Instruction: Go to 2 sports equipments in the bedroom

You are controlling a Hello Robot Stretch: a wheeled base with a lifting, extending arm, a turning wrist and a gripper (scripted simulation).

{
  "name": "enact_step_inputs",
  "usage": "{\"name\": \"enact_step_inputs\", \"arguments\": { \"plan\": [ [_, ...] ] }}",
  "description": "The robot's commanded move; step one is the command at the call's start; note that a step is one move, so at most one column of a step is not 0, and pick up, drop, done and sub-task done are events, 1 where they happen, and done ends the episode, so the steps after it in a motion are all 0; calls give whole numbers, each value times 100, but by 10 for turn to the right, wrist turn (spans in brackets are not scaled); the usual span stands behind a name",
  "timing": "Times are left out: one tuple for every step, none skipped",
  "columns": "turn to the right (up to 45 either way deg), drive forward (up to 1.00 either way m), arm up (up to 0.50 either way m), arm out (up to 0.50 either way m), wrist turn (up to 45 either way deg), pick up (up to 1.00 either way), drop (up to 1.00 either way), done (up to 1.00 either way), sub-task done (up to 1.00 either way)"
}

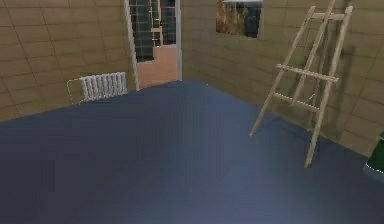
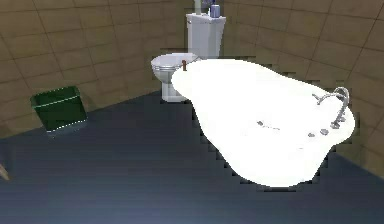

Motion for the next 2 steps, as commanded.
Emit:
{"name": "enact_step_inputs", "arguments": {
  "plan": [
    [-90, 0, 0, 0, 0, 0, 0, 0, 0],
    [0, 100, 0, 0, 0, 0, 0, 0, 0]
  ]
}}
